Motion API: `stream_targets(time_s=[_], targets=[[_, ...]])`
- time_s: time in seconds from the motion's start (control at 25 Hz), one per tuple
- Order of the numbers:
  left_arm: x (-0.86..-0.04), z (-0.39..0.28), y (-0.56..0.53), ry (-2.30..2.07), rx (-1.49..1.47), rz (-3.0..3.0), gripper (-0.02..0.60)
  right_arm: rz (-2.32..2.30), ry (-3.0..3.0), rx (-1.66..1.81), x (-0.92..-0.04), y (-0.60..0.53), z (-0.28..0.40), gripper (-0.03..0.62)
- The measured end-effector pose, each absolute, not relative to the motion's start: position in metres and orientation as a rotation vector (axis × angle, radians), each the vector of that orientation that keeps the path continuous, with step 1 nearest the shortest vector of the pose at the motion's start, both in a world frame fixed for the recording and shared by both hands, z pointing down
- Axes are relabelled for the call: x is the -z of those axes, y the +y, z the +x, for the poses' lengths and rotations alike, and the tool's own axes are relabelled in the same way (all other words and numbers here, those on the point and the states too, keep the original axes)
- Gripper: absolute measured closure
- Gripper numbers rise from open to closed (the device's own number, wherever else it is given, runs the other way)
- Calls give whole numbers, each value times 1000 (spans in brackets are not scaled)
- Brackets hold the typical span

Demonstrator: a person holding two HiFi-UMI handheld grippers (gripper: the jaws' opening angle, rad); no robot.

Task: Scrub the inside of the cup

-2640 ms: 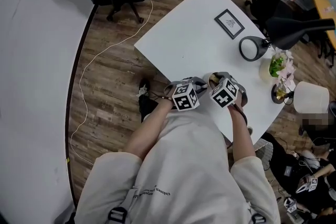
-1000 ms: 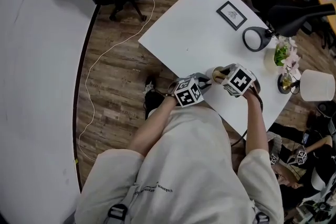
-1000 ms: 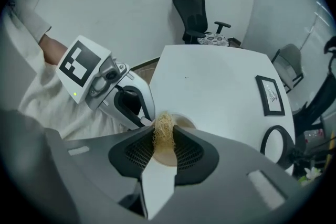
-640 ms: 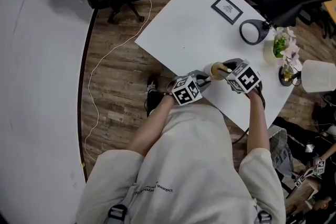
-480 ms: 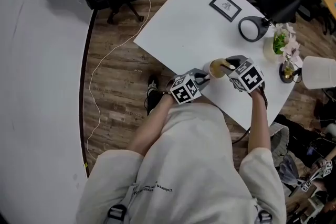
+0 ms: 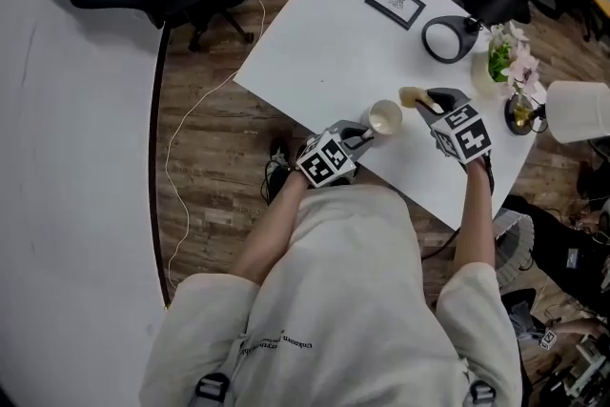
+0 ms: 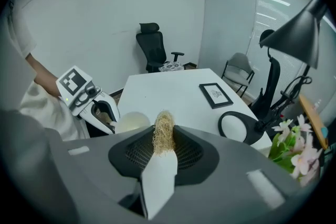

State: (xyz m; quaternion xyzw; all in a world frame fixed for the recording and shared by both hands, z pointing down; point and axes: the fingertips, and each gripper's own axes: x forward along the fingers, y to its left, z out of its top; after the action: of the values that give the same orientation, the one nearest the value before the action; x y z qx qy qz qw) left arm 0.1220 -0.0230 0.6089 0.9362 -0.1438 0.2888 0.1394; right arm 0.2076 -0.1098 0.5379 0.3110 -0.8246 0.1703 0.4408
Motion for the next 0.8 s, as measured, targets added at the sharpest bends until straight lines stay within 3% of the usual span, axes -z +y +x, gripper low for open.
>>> stream_targets(time_s=[0.24, 0.8], targets=[[-611, 121, -22, -429, -807, 2694, 531, 670, -2037, -482, -594, -87, 196, 468], [-608, 126, -29, -435, -820, 2692, 531, 600, -1948, -549, -616, -56, 201, 471]])
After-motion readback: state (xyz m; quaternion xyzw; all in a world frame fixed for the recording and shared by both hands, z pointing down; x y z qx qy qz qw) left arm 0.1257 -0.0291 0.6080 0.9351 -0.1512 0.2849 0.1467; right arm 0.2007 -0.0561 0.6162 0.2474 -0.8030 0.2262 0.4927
